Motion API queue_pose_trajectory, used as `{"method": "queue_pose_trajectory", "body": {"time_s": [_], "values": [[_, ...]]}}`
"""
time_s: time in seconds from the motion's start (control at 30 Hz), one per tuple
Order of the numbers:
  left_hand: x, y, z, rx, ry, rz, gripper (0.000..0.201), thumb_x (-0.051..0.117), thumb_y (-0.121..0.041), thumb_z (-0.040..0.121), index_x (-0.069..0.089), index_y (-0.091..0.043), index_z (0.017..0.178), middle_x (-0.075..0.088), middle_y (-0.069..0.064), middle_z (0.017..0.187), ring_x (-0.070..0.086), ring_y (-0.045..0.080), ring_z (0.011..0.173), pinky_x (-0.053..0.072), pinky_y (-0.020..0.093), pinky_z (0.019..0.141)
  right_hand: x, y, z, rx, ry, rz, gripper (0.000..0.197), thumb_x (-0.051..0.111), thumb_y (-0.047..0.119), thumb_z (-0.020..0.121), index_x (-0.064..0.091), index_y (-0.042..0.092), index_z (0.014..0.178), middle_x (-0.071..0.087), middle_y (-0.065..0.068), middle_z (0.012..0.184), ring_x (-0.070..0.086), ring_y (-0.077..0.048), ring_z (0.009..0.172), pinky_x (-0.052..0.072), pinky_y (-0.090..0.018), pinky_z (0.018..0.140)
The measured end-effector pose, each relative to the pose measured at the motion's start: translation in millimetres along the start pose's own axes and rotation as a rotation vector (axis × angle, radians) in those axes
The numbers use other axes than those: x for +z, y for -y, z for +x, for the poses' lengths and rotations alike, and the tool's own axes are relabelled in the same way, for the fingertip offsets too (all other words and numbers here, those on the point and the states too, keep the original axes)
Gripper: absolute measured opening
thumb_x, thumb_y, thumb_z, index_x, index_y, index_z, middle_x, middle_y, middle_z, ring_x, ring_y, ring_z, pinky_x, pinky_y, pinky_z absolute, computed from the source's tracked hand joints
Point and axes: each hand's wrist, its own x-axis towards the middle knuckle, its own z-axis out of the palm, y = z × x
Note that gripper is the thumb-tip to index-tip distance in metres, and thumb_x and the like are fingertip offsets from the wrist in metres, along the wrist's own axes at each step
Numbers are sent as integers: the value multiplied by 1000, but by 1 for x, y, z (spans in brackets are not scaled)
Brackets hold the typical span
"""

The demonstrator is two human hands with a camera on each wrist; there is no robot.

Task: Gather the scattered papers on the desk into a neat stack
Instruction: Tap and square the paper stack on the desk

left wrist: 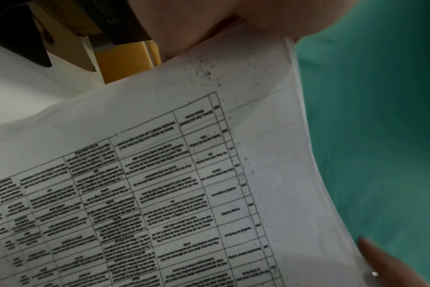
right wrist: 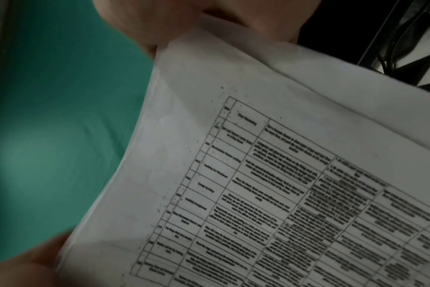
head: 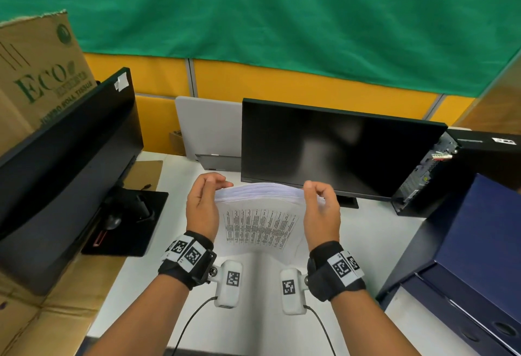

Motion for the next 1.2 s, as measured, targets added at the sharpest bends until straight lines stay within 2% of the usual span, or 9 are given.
{"method": "queue_pose_trajectory", "body": {"time_s": [0.1, 0.2, 0.27, 0.37, 0.5, 0.63, 0.73, 0.93, 1.2], "values": [[-8, 4, -1, 65, 191, -58, 35, 61, -34, 76, 54, -26, 110, 62, 0, 106, 61, 12, 99, 52, 28, 80, -7, -5, -3, -33, 178, 32, 38, 67, 5, 84, 47, 15, 115, 55, 6, 100, 59, 8, 81, 48, -7, 64], [-13, 8, 0, 78, 306, -13, 53, 69, -3, 71, 48, -32, 110, 55, 1, 108, 61, 10, 98, 58, 25, 72, -12, -12, -3, -40, 238, -70, 54, 60, -15, 77, 42, 16, 118, 51, 6, 103, 57, 0, 89, 48, -5, 62], [-12, 10, 1, 81, 238, 165, 48, 66, 6, 79, 51, -28, 109, 58, -3, 104, 62, 12, 97, 58, 27, 76, -12, -18, -3, -27, 174, -121, 42, 61, -6, 83, 49, 19, 115, 55, 7, 103, 57, -7, 94, 46, -3, 62], [-14, 19, 6, 28, 176, 271, 32, 63, -4, 88, 58, -27, 109, 65, -3, 104, 63, 12, 98, 56, 33, 85, -14, -31, -1, 19, 127, -148, 26, 62, 16, 90, 61, 23, 115, 66, 6, 108, 64, -8, 99, 50, -8, 73], [-18, 20, 8, 17, 304, 269, 34, 56, -20, 95, 50, -41, 121, 59, -19, 111, 57, -2, 100, 48, 4, 75, -14, -32, -7, 74, 171, -42, 19, 49, 17, 98, 48, 24, 115, 61, 13, 102, 59, 22, 81, 44, 1, 61], [-13, 12, -1, -5, 403, 267, 20, 41, -31, 100, 40, -45, 115, 62, -9, 105, 63, 11, 99, 55, 19, 69, -7, -24, -10, 80, 193, -23, 17, 39, 20, 101, 36, 26, 117, 55, 16, 98, 60, 8, 87, 43, 2, 56], [-5, 1, -7, 29, 325, 168, 27, 39, -28, 101, 30, -37, 124, 60, -5, 107, 63, 12, 96, 54, 14, 59, -6, -16, -12, 46, 165, 24, 21, 38, 21, 102, 33, 24, 122, 54, 15, 97, 55, 4, 90, 42, 2, 54], [-9, 15, -26, 23, 331, 156, 69, 61, 7, 84, 33, -50, 110, 51, -11, 110, 59, 15, 103, 59, 26, 73, -13, -42, -27, 54, 244, -101, 56, 49, -4, 90, 24, 36, 120, 49, 6, 110, 56, -13, 102, 50, -5, 62], [-19, 29, -10, -87, 251, 92, 80, 62, 21, 73, 36, -40, 118, 52, -1, 108, 61, 20, 100, 60, 33, 71, -20, -59, -17, 100, 191, -86, 72, 43, -25, 75, 34, 33, 117, 56, 8, 114, 57, -2, 103, 53, -12, 66]]}}
